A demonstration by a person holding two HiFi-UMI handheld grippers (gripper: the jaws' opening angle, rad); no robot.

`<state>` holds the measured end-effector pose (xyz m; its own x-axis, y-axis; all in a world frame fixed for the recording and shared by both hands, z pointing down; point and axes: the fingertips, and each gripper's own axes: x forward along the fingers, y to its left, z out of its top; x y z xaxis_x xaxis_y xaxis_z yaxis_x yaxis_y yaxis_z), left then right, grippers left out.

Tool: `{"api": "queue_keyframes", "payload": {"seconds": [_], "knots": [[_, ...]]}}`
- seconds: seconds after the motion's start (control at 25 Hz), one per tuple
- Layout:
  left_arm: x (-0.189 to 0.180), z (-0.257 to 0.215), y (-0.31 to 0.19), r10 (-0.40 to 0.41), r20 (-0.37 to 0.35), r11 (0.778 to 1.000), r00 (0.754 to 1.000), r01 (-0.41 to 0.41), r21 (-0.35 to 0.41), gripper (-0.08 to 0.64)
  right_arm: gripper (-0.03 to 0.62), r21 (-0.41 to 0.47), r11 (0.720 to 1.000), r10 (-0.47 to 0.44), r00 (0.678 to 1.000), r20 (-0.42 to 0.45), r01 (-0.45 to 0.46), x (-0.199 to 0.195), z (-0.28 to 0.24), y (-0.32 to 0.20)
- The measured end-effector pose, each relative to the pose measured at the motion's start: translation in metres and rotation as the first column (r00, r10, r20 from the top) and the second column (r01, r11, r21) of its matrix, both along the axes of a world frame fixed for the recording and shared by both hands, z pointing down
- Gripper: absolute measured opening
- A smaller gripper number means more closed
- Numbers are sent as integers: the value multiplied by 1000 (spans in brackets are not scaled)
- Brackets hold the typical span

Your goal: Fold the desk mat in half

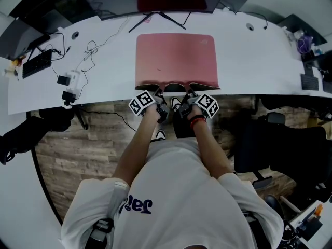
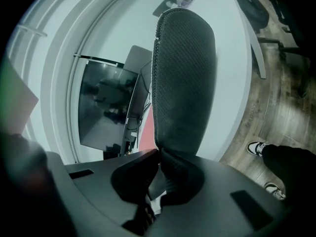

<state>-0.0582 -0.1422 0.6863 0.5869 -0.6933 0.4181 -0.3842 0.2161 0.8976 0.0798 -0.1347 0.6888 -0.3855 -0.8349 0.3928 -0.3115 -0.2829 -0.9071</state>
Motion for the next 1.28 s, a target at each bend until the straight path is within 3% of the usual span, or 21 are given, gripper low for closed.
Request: {"api": "queue_keyframes", "payload": {"seconds": [1.28], "knots": [[3, -2, -48, -43, -4, 999, 999, 43, 9, 32, 29, 8, 1000, -22, 1000, -4, 22, 6, -2, -49]]}}
